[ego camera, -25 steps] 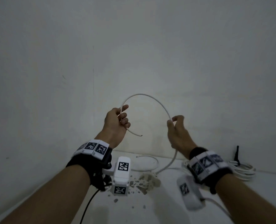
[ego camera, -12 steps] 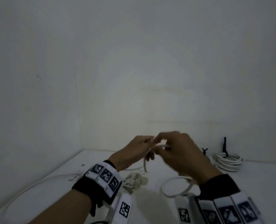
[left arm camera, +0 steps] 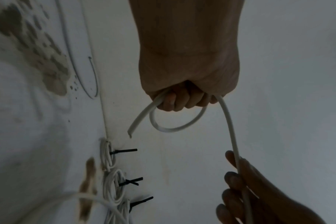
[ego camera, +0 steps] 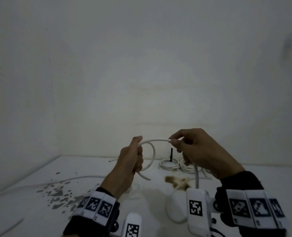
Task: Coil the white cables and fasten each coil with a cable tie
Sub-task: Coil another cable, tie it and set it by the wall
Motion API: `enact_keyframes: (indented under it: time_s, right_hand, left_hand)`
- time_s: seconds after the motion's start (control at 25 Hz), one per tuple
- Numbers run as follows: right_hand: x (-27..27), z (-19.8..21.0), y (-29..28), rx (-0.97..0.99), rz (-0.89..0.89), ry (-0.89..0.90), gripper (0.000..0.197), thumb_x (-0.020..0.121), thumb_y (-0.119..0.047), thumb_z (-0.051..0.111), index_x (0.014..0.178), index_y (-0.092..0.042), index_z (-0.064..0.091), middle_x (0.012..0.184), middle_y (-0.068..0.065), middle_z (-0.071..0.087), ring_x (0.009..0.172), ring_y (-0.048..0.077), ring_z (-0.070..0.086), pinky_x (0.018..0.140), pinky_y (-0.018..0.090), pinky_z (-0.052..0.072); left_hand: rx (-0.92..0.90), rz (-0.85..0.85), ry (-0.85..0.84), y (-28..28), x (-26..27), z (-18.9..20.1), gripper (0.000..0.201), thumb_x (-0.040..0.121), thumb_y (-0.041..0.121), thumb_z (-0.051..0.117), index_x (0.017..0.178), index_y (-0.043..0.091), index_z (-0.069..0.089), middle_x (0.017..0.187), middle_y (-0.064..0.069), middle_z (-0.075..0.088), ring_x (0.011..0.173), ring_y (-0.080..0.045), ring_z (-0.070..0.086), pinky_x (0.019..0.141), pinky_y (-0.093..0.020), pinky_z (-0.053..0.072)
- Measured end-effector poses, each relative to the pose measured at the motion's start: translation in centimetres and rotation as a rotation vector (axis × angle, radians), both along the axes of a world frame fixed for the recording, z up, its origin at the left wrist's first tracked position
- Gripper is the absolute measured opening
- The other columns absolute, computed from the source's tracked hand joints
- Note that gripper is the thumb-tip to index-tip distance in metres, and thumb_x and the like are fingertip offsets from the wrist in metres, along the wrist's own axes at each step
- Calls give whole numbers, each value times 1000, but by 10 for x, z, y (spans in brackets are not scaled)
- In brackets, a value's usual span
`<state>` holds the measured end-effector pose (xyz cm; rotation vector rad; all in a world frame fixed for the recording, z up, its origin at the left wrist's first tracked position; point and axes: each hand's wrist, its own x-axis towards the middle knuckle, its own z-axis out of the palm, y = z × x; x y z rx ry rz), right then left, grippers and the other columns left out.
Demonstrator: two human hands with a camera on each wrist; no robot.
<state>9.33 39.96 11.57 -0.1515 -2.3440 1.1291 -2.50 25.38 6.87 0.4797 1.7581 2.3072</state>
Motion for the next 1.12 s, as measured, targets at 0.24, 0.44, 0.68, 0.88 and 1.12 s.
enact_keyframes:
  time_s: [0.24, 0.44, 0.68, 0.88, 1.12]
  right_hand:
    - [-9, -13, -2, -156, 157, -40, 4, 81, -8, 79, 79, -11, 80, 74, 10, 74, 63, 12, 63, 58, 20, 52]
    - [-19, -25, -4, -240, 205, 108, 23, 72, 7, 82, 72, 1, 60, 68, 26, 66, 59, 30, 67, 58, 35, 58]
    - [-45, -54, -14, 232, -375, 447, 23, 83, -2, 63, 86, -16, 45, 53, -1, 52, 43, 18, 49, 42, 35, 43]
    - [-43, -51, -11, 80, -333, 223, 14, 86, -26, 67, 88, -12, 64, 65, 4, 67, 62, 31, 67, 62, 44, 58]
    - [-33, -27, -28, -942, 163, -11, 26, 82, -2, 68, 59, -5, 57, 48, 4, 40, 54, 28, 60, 73, 40, 55]
  left_hand:
    - [291, -196, -183, 4, 0, -2, 46, 93, 33, 47, 54, 24, 25, 39, 7, 12, 30, -8, 9, 37, -17, 9]
    - [222, -265, -161, 7, 1, 0, 51, 96, 38, 45, 51, 24, 26, 40, 8, 11, 31, -8, 9, 35, -17, 10]
    - [76, -369, -82, 19, 20, -1, 54, 89, 57, 54, 54, 25, 30, 43, 6, 14, 33, -8, 11, 37, -20, 11]
    - [65, -255, -33, 10, 6, 2, 50, 87, 51, 61, 56, 23, 33, 44, 7, 16, 33, -7, 13, 35, -19, 13]
    - [3, -168, -11, -9, -19, -7, 49, 88, 52, 61, 59, 21, 37, 48, 6, 18, 39, -9, 15, 36, -21, 17]
